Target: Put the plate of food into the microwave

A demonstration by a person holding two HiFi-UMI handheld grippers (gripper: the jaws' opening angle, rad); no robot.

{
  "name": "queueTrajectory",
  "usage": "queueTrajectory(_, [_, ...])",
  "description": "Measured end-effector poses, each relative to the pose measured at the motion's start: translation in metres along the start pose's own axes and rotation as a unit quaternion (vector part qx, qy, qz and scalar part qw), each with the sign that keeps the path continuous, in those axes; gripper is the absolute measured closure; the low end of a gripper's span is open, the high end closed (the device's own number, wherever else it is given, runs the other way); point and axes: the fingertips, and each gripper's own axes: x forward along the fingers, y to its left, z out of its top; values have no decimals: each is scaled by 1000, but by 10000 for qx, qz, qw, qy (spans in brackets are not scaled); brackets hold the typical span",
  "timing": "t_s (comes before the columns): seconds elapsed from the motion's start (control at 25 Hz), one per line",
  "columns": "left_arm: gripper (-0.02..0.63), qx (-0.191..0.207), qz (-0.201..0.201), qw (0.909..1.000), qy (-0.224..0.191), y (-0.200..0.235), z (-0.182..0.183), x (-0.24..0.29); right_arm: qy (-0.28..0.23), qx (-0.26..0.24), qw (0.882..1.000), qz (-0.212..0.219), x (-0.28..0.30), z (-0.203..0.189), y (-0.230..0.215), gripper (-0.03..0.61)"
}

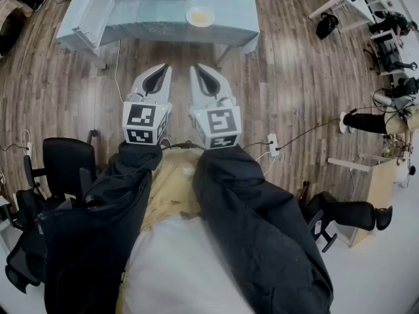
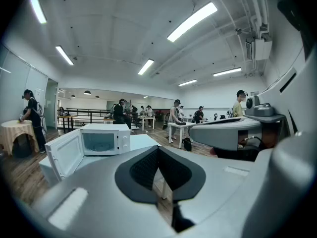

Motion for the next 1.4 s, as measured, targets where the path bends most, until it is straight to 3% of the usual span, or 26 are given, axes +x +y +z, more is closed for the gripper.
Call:
queueTrajectory(0.76, [612,-155,-179,9995,226,17,-15,4,289,196,9994,-32,17,-20,11,581])
queueTrajectory(1.4, [612,-561,-206,9962,640,45,-62,-21,366,322,9988,36,18,-42,55,581])
